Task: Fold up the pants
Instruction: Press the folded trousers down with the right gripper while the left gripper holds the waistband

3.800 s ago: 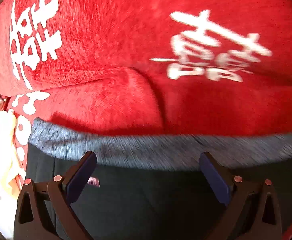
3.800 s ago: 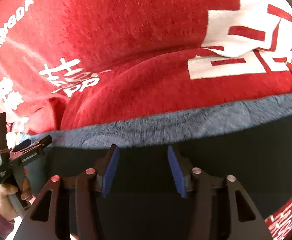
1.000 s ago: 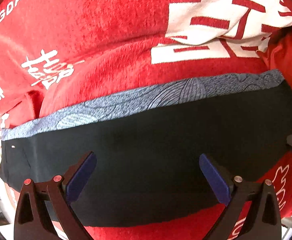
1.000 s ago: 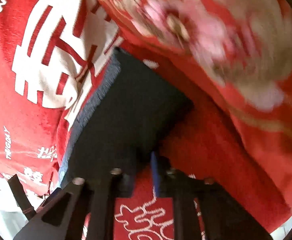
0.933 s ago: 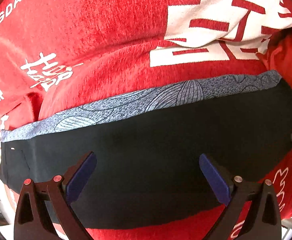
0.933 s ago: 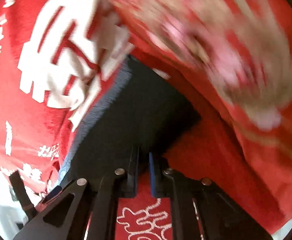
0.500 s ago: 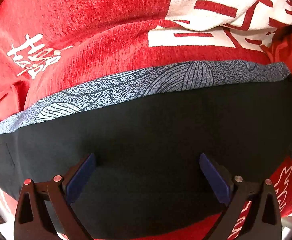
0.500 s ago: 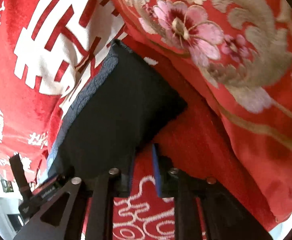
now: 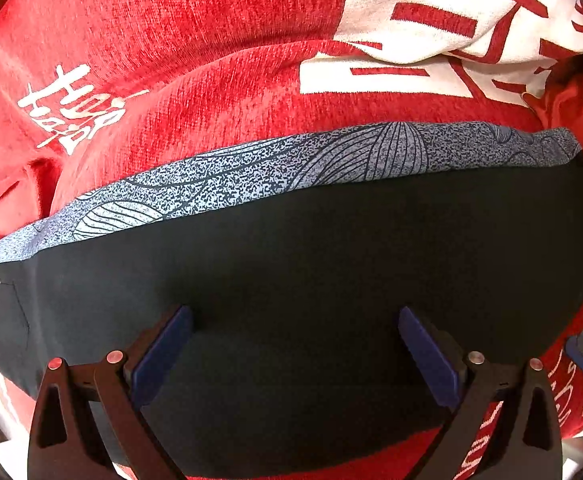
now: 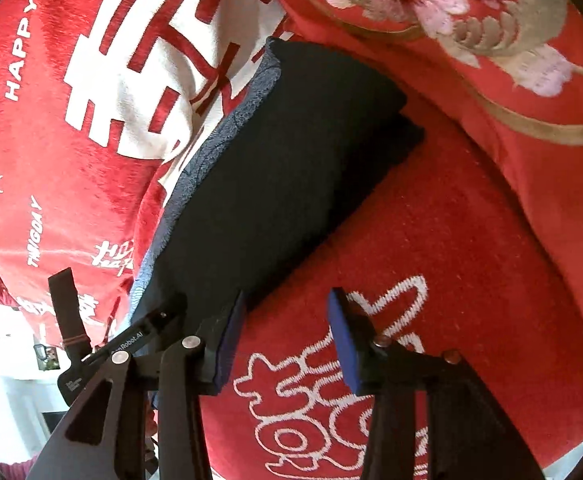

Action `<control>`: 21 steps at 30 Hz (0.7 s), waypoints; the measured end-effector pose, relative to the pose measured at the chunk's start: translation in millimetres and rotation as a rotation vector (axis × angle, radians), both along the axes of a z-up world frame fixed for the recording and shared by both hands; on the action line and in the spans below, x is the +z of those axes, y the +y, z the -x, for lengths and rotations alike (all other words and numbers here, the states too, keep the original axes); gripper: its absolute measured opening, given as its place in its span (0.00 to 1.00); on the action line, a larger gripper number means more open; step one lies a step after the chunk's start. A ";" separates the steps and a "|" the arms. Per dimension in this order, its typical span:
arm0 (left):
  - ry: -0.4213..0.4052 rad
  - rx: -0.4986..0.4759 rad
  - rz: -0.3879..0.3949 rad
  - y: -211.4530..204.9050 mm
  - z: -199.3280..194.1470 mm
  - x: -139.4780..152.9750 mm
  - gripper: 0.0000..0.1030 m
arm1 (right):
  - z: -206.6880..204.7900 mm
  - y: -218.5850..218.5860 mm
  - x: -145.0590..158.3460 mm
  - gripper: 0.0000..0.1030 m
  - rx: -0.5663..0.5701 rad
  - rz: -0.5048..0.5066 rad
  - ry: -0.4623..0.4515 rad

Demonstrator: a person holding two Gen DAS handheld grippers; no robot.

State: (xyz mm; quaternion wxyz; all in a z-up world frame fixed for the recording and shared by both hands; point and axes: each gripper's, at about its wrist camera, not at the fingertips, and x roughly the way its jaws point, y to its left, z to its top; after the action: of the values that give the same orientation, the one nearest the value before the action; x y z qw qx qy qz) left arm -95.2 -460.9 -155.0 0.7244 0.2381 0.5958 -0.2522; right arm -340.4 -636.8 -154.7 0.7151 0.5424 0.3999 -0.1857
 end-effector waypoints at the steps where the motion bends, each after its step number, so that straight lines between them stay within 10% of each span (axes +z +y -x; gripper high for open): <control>1: 0.000 0.000 0.000 0.4 0.1 -0.2 1.00 | -0.6 -0.4 -0.3 0.45 0.000 0.001 -0.003; 21: -0.009 -0.002 0.004 -0.1 2.8 1.7 1.00 | 12.9 -3.6 -7.9 0.45 -0.115 0.033 -0.122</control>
State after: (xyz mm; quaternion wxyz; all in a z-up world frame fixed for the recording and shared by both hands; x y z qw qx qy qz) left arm -98.0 -461.1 -153.2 0.7271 0.2385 0.5920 -0.2530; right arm -353.4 -640.5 -162.6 0.7351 0.5629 0.3208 -0.1997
